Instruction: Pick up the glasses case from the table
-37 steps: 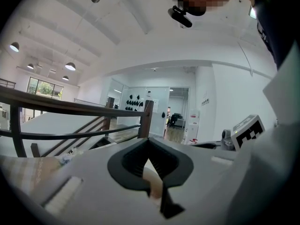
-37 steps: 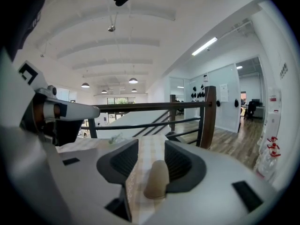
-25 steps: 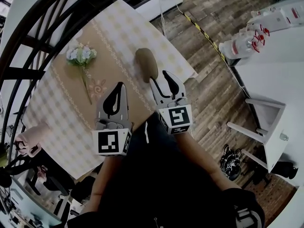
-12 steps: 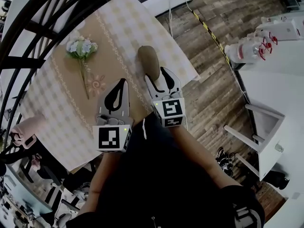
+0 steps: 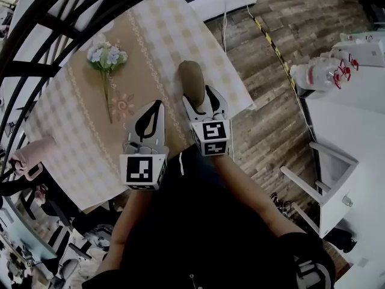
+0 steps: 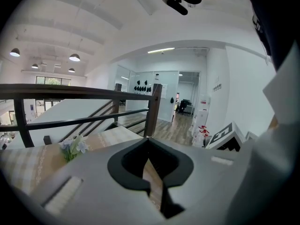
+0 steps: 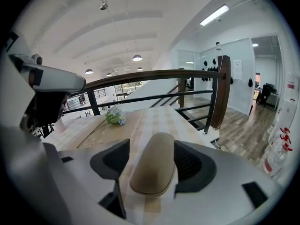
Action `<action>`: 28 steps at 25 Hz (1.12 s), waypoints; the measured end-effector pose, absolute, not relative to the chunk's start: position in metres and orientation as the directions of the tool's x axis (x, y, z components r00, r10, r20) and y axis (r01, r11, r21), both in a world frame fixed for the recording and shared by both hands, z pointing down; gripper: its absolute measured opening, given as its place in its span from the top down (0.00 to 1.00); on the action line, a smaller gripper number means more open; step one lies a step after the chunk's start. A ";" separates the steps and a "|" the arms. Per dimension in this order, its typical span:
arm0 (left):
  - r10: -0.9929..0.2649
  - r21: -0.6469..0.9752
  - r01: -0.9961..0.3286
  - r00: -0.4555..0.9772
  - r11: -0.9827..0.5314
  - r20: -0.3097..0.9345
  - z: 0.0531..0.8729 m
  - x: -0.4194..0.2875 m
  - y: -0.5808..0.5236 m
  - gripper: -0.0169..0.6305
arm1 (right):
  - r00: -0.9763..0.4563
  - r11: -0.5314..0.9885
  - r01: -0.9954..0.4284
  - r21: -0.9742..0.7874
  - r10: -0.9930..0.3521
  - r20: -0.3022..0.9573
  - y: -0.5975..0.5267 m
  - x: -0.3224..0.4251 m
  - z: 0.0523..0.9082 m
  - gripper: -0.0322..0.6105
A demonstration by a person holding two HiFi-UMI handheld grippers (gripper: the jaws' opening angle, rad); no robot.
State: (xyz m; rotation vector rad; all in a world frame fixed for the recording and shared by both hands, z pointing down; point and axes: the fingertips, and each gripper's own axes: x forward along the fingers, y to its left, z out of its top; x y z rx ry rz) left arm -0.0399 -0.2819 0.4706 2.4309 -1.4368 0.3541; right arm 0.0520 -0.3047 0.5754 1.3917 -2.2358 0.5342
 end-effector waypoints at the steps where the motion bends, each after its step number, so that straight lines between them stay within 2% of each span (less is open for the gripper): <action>1: -0.807 0.127 -0.881 0.470 -0.456 0.358 0.472 -0.040 -0.283 0.96 | -0.390 0.413 -0.906 -0.096 -0.724 0.568 -0.306 0.052 0.579 0.54; 13: -0.809 0.121 -0.894 0.443 -0.432 0.385 0.482 -0.048 -0.289 0.96 | -0.366 0.346 -0.921 -0.177 -0.620 0.694 -0.319 0.052 0.619 0.41; 24: -0.812 0.124 -0.907 0.417 -0.403 0.408 0.484 -0.055 -0.293 0.96 | -0.323 0.302 -0.936 -0.182 -0.527 0.786 -0.332 0.054 0.645 0.36; 28: -0.825 0.114 -0.906 0.418 -0.407 0.379 0.479 -0.057 -0.295 0.96 | -0.313 0.297 -0.938 -0.177 -0.514 0.799 -0.337 0.051 0.649 0.36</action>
